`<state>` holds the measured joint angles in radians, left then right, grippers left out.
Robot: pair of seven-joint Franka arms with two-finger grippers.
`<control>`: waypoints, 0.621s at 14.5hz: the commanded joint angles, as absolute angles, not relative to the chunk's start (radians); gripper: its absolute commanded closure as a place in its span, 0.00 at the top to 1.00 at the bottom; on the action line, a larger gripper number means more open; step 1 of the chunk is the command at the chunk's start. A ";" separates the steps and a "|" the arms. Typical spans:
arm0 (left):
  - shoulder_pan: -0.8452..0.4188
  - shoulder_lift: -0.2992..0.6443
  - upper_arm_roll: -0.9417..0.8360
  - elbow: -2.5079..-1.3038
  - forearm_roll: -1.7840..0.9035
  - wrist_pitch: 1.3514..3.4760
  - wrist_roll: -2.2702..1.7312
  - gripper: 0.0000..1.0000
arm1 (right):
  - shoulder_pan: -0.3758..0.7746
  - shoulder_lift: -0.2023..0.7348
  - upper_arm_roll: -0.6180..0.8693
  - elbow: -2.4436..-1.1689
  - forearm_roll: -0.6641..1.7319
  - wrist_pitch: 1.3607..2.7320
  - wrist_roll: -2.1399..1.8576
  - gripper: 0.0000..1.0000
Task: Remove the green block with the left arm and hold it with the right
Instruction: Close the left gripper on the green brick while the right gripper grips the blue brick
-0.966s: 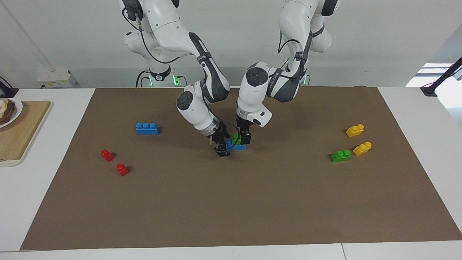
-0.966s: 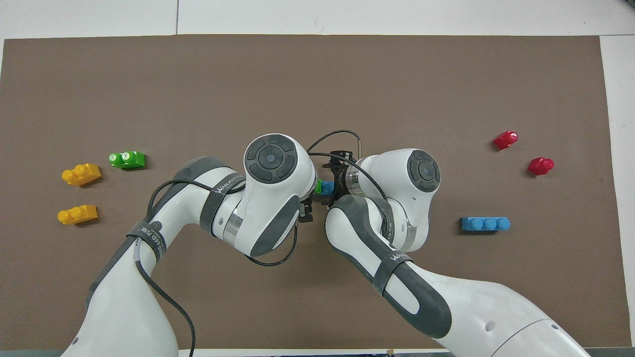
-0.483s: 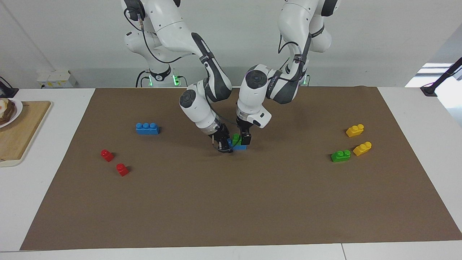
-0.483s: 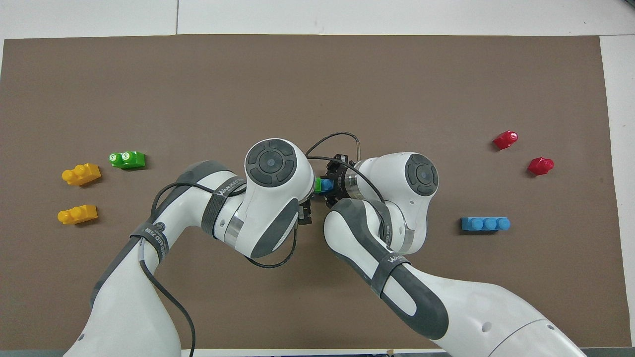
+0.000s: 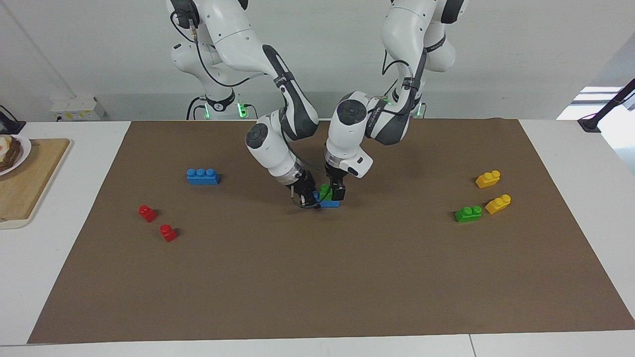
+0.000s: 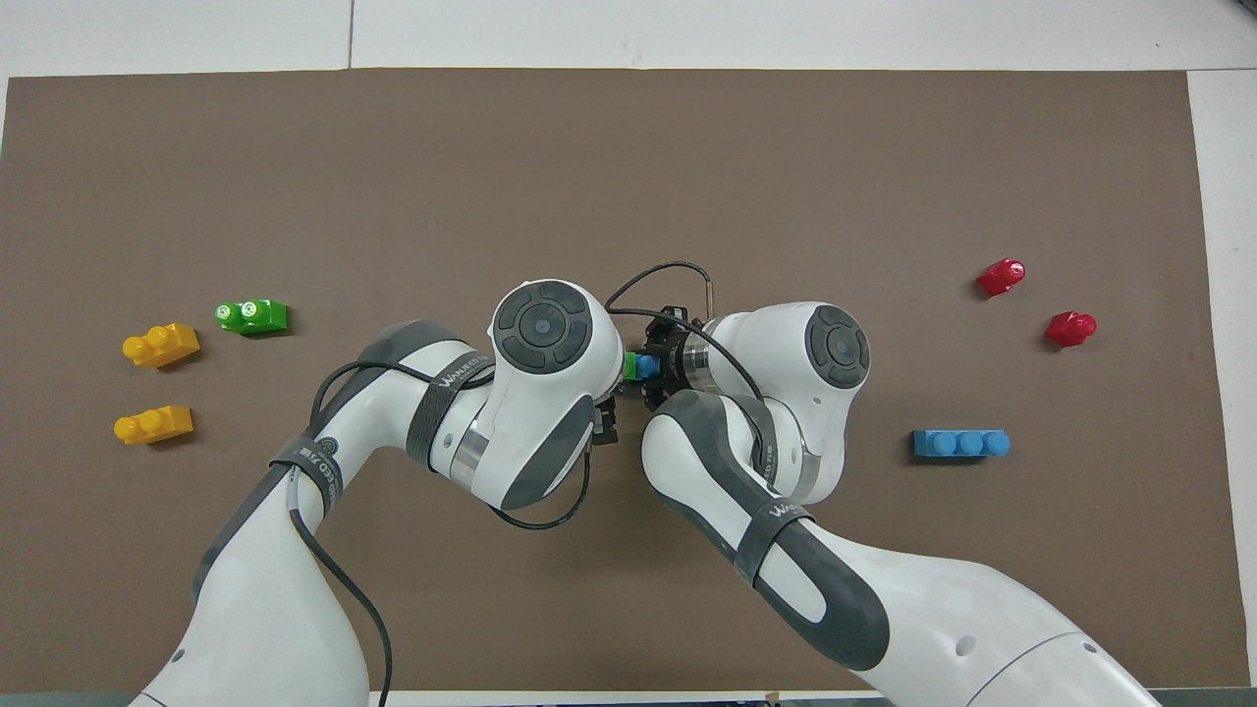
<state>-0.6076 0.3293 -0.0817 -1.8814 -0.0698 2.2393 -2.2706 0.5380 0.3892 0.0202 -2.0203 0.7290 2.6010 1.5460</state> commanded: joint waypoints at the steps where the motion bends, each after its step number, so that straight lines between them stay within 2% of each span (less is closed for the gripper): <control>1: -0.635 0.330 -0.069 -1.882 -0.052 2.257 -2.304 0.85 | 0.561 0.397 0.020 -2.040 0.764 2.661 1.500 0.00; 2: -0.635 0.330 -0.068 -1.881 -0.051 2.253 -2.304 0.45 | 0.563 0.400 0.020 -2.040 0.764 2.668 1.500 0.00; 3: -0.635 0.330 -0.069 -1.882 -0.049 2.253 -2.303 0.26 | 0.563 0.402 0.020 -2.040 0.764 2.668 1.499 0.00; 5: -0.635 0.331 -0.069 -1.876 -0.031 2.252 -2.298 0.03 | 0.563 0.400 0.020 -2.040 0.764 2.668 1.499 0.00; 6: -0.634 0.330 -0.071 -1.872 -0.031 2.243 -2.296 0.00 | 0.563 0.402 0.020 -2.040 0.764 2.668 1.499 0.00; 9: -0.630 0.330 -0.071 -1.859 -0.022 2.198 -2.281 0.00 | 0.563 0.402 0.020 -2.040 0.764 2.668 1.494 0.00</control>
<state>-0.6198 0.3304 -0.0681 -1.8615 -0.0298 2.2524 -2.2727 0.5565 0.3873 0.0198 -2.0289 0.7290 2.6328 1.5168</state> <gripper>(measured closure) 0.648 0.652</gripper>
